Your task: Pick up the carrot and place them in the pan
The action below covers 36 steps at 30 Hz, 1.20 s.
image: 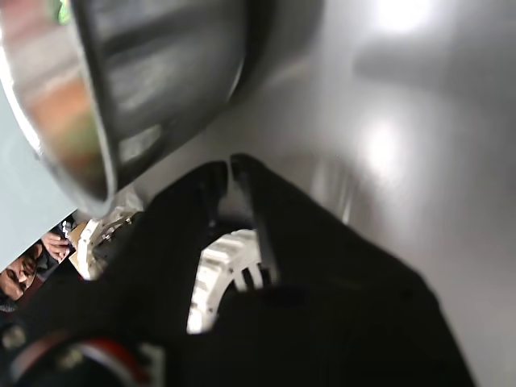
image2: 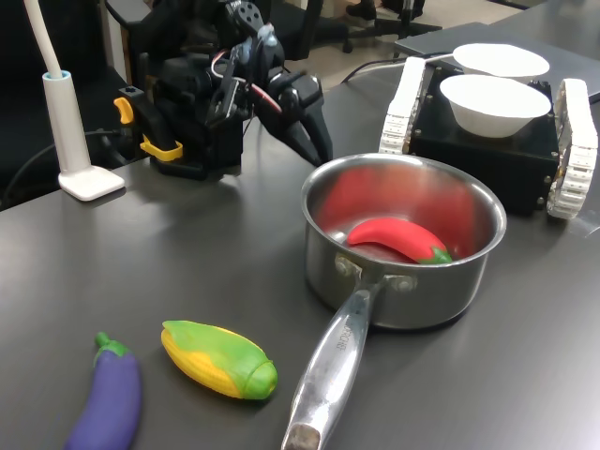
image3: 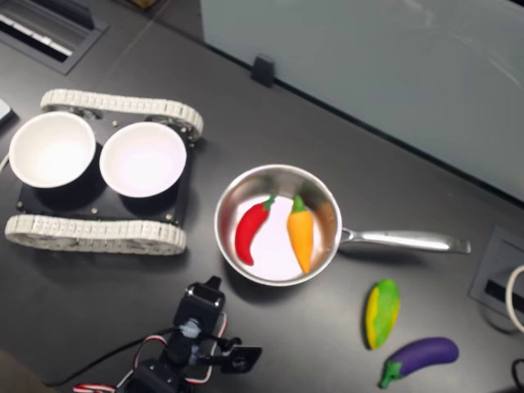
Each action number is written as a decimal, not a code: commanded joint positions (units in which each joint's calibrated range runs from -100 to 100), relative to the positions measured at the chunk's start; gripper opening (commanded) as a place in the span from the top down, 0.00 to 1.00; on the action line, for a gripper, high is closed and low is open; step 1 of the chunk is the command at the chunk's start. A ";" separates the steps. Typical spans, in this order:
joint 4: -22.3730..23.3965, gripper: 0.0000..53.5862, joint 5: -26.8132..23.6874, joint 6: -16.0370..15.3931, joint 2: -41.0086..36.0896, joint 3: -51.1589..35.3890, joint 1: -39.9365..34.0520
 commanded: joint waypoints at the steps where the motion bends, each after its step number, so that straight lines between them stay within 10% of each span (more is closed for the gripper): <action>1: -0.22 1.00 0.05 -0.49 -0.75 -0.31 0.47; 36: -0.99 1.00 2.34 -3.94 -0.83 4.87 3.56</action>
